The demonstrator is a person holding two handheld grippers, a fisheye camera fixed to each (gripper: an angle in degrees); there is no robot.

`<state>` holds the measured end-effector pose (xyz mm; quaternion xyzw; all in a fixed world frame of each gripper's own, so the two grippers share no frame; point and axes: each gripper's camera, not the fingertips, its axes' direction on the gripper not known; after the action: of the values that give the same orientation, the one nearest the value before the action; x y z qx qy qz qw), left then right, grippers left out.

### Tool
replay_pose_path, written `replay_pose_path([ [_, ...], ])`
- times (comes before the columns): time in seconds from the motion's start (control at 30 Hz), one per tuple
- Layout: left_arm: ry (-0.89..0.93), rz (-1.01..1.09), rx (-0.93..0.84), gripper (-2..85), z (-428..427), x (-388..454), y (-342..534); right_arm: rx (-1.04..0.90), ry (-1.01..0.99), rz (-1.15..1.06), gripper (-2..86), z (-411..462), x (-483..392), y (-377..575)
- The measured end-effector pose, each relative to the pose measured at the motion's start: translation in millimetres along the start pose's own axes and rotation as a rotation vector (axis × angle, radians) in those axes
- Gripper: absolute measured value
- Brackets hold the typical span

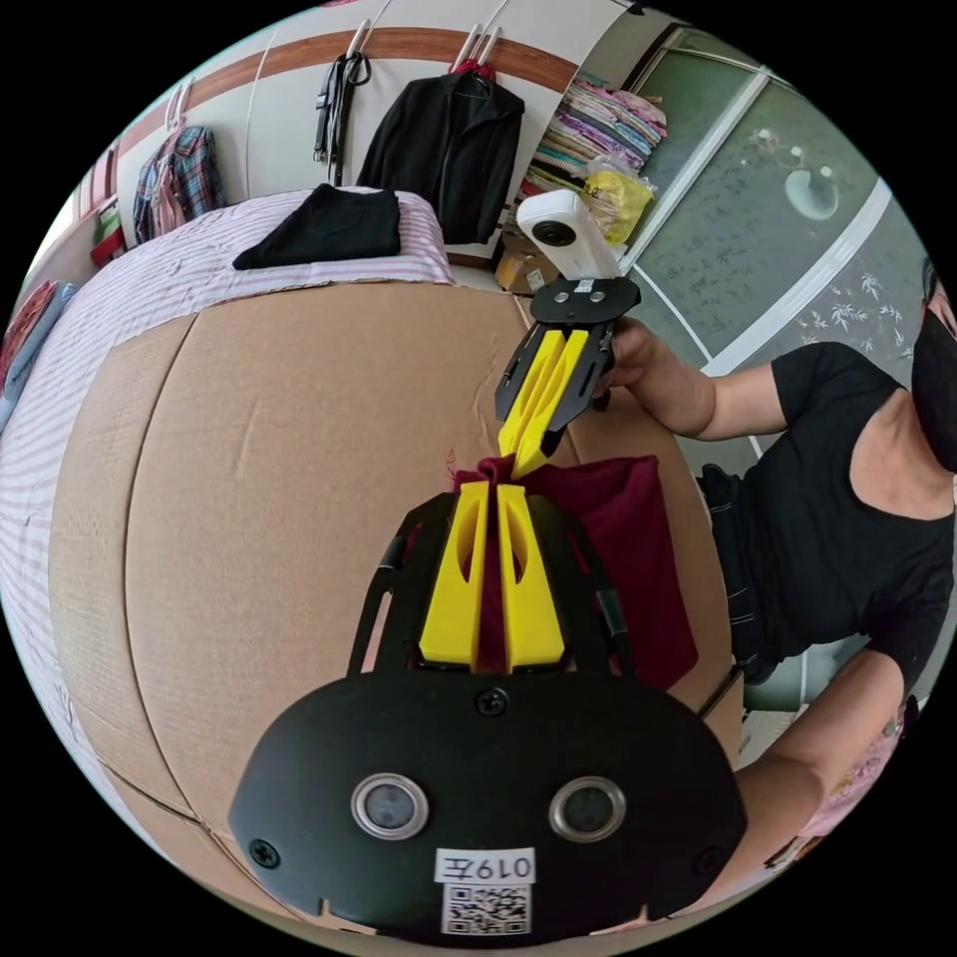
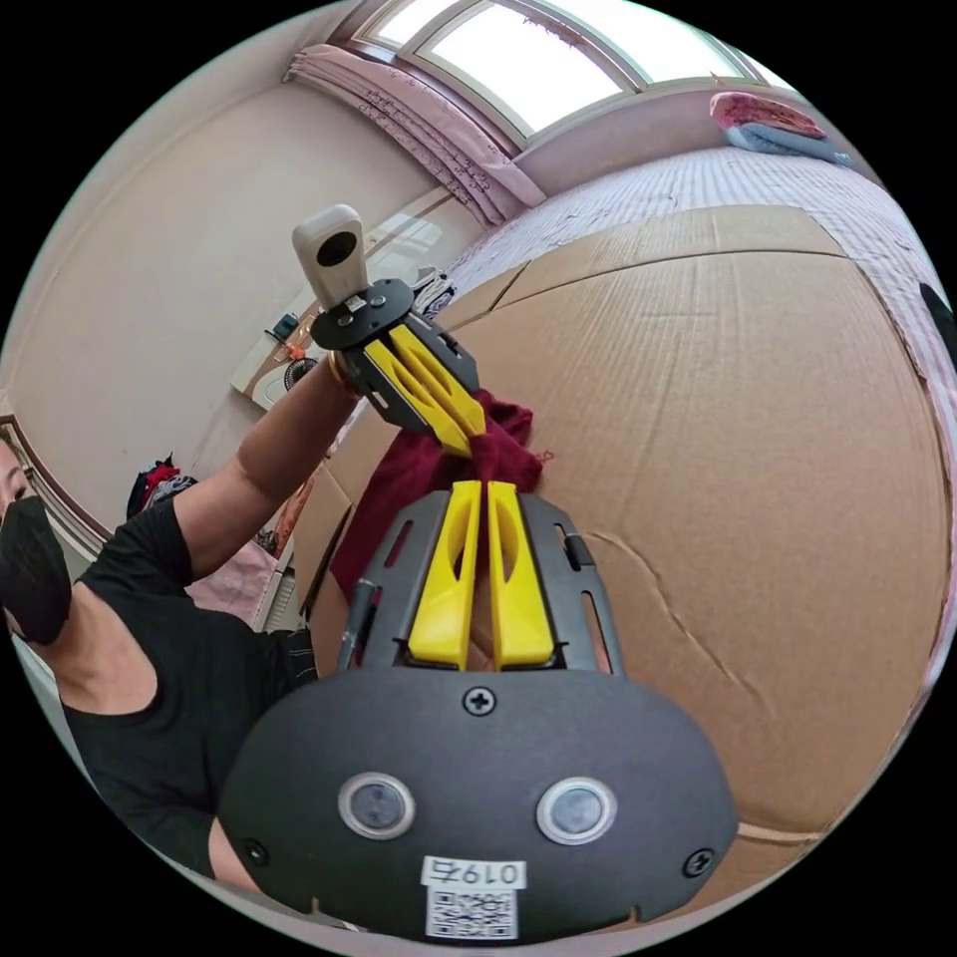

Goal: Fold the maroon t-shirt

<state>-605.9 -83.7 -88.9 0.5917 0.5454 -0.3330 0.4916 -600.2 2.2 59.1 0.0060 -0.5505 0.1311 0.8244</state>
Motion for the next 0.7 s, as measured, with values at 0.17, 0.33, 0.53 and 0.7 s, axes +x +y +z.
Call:
replay_pose_path([
  [0.17, -0.015, -0.048, -0.061, 0.7, 10.0, -12.8, -11.0, -0.04, 0.04, 0.082, 0.0, 5.3, 15.0, -4.6],
  [0.33, -0.005, -0.088, -0.067, 0.8, 10.2, -24.8, -14.9, -0.026, 0.034, 0.103, 0.1, 1.1, 24.6, -3.5],
  [0.53, 0.005, -0.115, -0.069, 0.6, 14.2, -32.8, -17.3, -0.07, -0.024, 0.121, 1.3, -2.1, 33.6, 4.3],
  [0.7, 0.016, -0.132, -0.051, 0.5, 12.7, -38.0, -17.1, -0.086, -0.106, 0.117, 4.5, -10.8, 29.6, 18.3],
])
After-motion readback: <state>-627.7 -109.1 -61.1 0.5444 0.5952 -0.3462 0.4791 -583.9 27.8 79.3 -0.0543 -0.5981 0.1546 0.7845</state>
